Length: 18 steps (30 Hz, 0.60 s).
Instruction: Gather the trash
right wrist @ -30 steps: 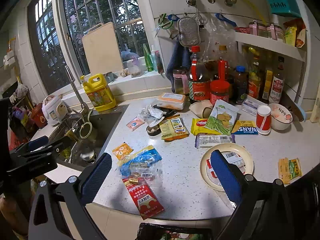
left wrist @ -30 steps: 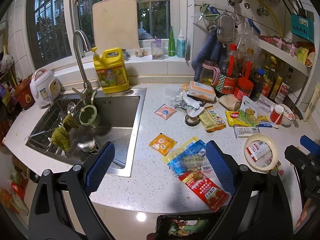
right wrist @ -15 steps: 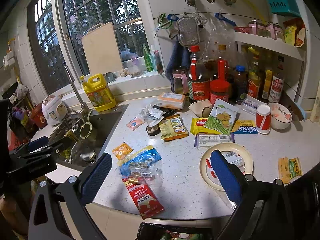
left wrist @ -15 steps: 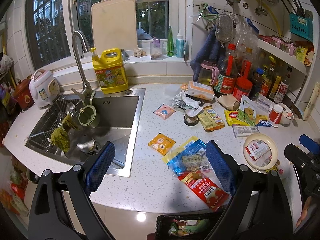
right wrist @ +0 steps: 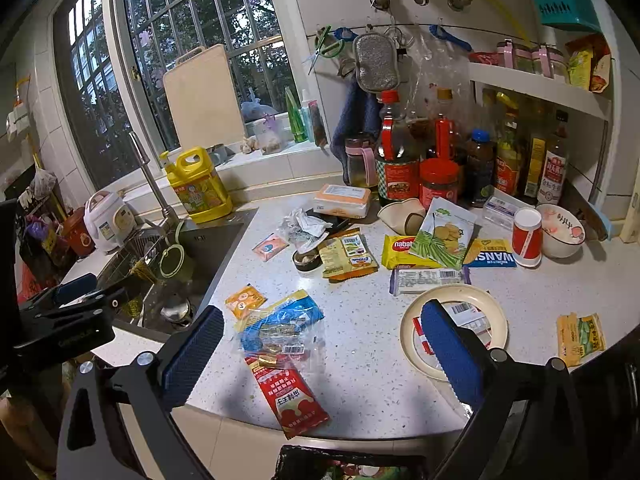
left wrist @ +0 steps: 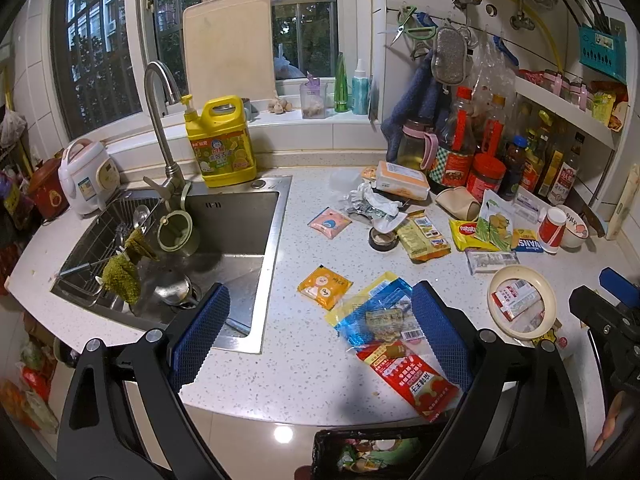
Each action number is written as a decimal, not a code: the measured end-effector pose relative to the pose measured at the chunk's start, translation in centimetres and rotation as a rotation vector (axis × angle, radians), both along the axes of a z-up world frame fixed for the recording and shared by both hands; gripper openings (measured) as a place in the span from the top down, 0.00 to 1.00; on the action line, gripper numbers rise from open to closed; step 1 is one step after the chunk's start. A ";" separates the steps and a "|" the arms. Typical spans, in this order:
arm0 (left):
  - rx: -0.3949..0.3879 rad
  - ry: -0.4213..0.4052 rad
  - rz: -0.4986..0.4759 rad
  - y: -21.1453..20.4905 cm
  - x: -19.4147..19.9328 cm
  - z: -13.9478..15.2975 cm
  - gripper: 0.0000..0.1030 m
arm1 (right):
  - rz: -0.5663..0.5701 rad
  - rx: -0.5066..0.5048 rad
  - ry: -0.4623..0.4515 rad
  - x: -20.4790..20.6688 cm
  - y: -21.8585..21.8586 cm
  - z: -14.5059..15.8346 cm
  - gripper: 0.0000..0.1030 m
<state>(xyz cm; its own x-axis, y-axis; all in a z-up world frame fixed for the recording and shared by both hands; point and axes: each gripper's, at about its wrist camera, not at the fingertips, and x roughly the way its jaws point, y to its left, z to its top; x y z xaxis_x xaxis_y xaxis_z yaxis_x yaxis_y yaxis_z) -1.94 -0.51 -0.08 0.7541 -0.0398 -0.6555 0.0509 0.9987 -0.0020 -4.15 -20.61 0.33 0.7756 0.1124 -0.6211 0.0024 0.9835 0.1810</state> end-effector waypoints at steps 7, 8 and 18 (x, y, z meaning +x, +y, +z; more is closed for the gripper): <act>0.001 0.000 -0.002 0.1 0.1 0.0 0.13 | 0.000 0.001 0.001 0.0 0.0 0.0 0.05; 0.000 -0.001 -0.002 0.2 0.1 0.0 0.13 | -0.001 0.000 0.000 0.0 0.0 0.0 0.05; 0.000 0.000 0.001 0.0 0.0 0.0 0.13 | -0.002 0.003 0.004 0.0 0.0 -0.1 0.05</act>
